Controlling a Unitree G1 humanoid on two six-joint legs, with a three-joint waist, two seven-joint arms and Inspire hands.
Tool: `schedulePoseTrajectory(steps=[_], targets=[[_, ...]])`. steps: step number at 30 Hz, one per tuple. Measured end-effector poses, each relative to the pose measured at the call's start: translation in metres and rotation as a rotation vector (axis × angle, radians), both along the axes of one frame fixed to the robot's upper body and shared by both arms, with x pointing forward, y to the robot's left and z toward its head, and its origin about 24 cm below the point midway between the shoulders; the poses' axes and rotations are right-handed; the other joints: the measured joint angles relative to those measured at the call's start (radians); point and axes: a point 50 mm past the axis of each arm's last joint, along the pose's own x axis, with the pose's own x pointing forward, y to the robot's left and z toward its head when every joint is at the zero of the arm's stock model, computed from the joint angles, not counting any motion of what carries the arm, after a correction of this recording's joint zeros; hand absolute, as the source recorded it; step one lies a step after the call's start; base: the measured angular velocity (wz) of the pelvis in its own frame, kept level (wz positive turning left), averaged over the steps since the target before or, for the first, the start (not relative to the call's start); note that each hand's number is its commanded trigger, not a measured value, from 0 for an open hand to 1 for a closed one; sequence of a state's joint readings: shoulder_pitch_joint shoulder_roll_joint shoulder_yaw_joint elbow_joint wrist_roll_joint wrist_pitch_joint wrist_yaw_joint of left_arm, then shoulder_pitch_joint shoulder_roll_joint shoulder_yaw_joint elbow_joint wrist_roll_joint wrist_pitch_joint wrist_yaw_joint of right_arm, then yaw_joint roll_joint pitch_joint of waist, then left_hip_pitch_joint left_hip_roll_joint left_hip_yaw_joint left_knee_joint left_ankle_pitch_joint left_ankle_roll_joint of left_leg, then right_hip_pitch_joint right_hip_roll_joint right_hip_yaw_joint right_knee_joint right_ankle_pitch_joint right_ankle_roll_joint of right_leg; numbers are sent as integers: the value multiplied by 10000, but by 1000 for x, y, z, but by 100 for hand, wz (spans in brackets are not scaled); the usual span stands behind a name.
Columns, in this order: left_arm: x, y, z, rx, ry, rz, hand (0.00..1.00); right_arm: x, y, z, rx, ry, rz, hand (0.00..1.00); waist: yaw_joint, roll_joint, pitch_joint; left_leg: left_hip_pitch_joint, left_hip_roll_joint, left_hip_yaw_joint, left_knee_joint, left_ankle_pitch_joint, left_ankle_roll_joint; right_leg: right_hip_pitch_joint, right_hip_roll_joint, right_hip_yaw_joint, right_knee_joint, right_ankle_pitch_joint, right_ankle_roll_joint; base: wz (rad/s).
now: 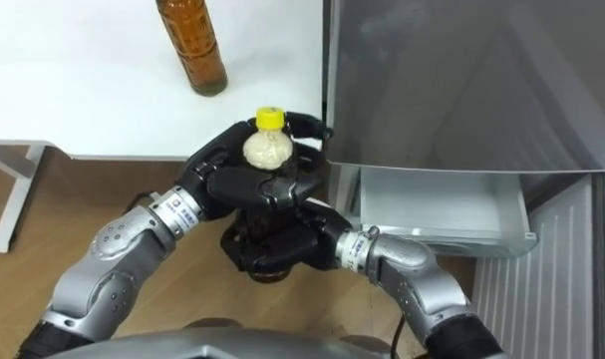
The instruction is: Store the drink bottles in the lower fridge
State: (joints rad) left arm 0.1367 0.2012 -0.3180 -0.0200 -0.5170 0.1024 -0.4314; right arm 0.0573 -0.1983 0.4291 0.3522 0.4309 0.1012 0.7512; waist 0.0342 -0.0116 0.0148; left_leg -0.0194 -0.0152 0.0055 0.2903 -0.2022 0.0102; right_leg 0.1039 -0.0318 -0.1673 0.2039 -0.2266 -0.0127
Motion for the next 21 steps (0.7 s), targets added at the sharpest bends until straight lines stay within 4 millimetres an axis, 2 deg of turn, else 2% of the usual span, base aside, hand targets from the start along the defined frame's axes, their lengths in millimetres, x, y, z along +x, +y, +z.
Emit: schedulePoseTrajectory(steps=[13, 19, 21], targets=[[5, 2, 8, 96, -385, 232, 0, 1, 1, 1, -3, -56, -84, 100, -13, -21, 13, 30, 18, 163, -75, 0, 0, 3, 0, 41, -1, 0, 0, -1], [10, 4, 28, 62, -1210, 678, 0, 3, 0, 2, -31, -180, -131, 100, -18, -77, 56, 223, 23, 169, -102, 0, 0, 140, -3, 19, -7, -1, 1, 0], [12, 5, 41, -82, -1802, 869, 0, 3, -2, 2, -65, -190, -156, 100, 18, -81, 58, 225, 20, 169, -142, 0, 1, 170, -1, 36, 0, 0, 1, 0]])
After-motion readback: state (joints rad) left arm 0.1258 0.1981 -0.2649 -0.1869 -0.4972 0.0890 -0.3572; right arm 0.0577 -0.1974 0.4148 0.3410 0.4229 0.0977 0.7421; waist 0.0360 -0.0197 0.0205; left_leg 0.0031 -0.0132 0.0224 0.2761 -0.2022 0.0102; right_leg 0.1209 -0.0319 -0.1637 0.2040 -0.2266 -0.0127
